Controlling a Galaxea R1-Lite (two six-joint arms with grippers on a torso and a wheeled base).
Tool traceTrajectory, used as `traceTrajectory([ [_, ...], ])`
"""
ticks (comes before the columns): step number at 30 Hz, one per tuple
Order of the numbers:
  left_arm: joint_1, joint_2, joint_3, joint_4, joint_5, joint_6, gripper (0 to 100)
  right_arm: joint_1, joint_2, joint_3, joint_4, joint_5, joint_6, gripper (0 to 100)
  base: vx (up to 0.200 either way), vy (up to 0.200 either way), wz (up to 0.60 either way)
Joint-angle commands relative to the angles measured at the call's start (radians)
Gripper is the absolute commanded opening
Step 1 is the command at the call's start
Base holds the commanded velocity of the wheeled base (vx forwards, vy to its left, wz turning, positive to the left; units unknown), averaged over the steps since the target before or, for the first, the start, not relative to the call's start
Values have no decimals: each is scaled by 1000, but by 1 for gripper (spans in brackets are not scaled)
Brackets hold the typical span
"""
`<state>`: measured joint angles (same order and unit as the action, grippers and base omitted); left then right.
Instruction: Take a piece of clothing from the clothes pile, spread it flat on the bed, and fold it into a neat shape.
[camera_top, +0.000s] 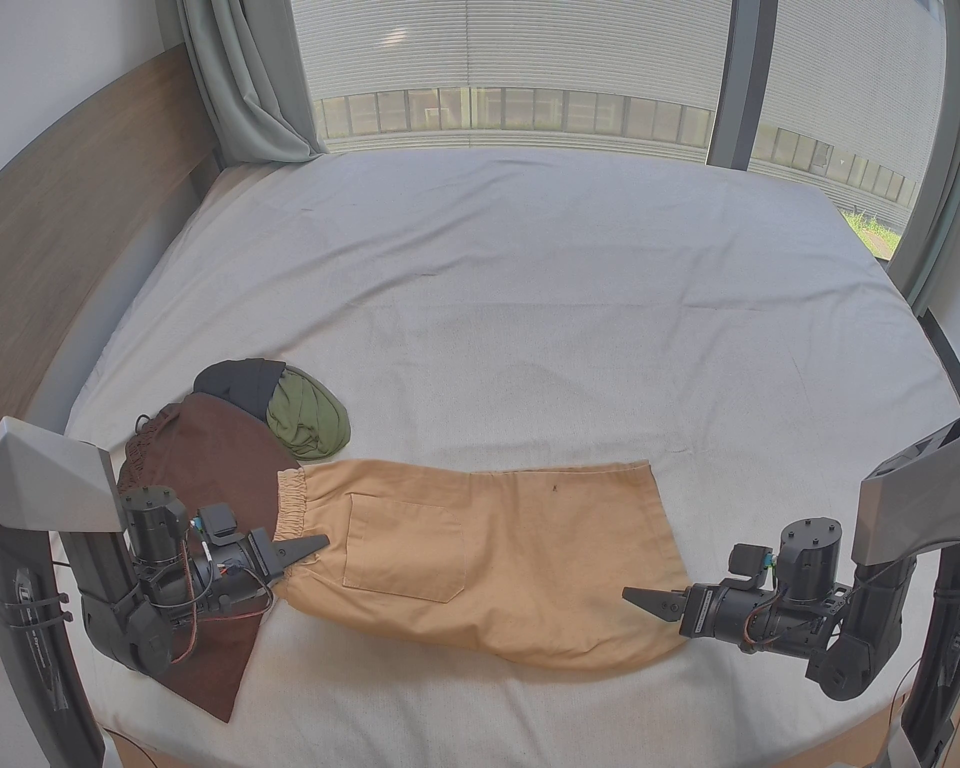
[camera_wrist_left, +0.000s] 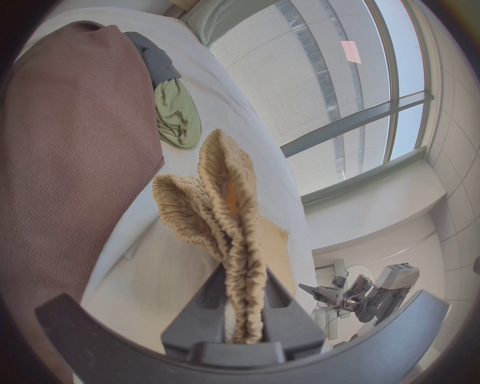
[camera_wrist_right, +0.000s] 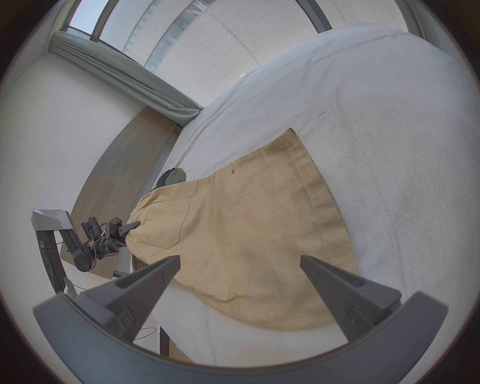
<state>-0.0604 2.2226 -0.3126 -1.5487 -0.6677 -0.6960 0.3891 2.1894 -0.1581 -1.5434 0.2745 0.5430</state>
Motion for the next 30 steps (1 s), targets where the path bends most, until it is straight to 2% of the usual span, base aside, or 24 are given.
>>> traceTrajectory([
  [1,2,-1,-2,-1,0,0,0,0,0,0,-1,0,0,100,0,0,0],
  [8,-10,-3,-14,-1,10,1,0,2,-5,0,-1,0,0,100,0,0,0],
  [17,-65,-37,-17,-1,14,-2,0,4,-10,0,0,0,-1,100,0,0,0],
  [25,-147,-40,-51,-1,125,0,0,4,-10,0,0,0,-1,100,0,0,0],
  [30,-191,-40,-71,-1,155,1,0,4,-10,0,-1,0,-1,100,0,0,0],
])
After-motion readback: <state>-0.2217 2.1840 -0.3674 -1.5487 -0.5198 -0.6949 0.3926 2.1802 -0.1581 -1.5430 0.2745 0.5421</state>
